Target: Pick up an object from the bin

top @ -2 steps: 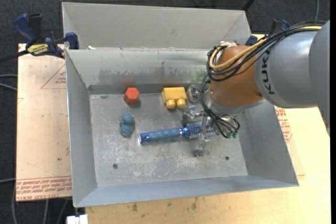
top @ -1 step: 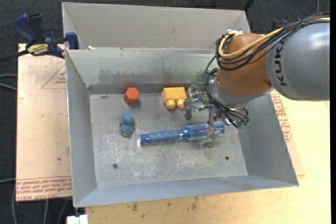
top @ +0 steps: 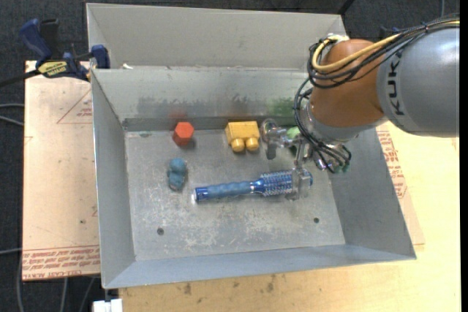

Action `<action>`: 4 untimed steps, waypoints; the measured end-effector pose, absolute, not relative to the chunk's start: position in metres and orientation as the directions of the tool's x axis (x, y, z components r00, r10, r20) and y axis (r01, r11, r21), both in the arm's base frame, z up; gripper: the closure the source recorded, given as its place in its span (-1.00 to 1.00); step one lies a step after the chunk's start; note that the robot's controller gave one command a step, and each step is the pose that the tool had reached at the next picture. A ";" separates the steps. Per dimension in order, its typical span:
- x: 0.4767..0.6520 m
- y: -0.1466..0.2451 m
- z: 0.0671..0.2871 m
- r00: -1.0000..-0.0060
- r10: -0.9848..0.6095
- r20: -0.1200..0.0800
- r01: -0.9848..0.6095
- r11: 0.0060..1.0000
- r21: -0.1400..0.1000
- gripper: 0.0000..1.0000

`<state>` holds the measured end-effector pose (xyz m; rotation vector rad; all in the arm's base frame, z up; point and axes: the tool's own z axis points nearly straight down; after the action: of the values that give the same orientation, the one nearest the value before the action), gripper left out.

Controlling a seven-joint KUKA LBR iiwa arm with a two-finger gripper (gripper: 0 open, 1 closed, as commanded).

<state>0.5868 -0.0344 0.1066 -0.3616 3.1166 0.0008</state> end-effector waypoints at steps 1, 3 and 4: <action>0.585 -0.021 0.068 -0.946 -0.326 0.000 -0.326 0.946 0.002 -1.00; 0.585 -0.021 0.069 -0.947 -0.322 -0.001 -0.322 0.947 0.004 1.00; 0.586 -0.021 0.079 -0.947 -0.321 -0.003 -0.321 0.947 0.001 1.00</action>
Offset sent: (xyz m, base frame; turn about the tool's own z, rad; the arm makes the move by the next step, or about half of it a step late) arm -0.0019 0.0120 -0.0366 -0.1026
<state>0.5857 -0.0206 0.0789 -0.5105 3.0970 0.0024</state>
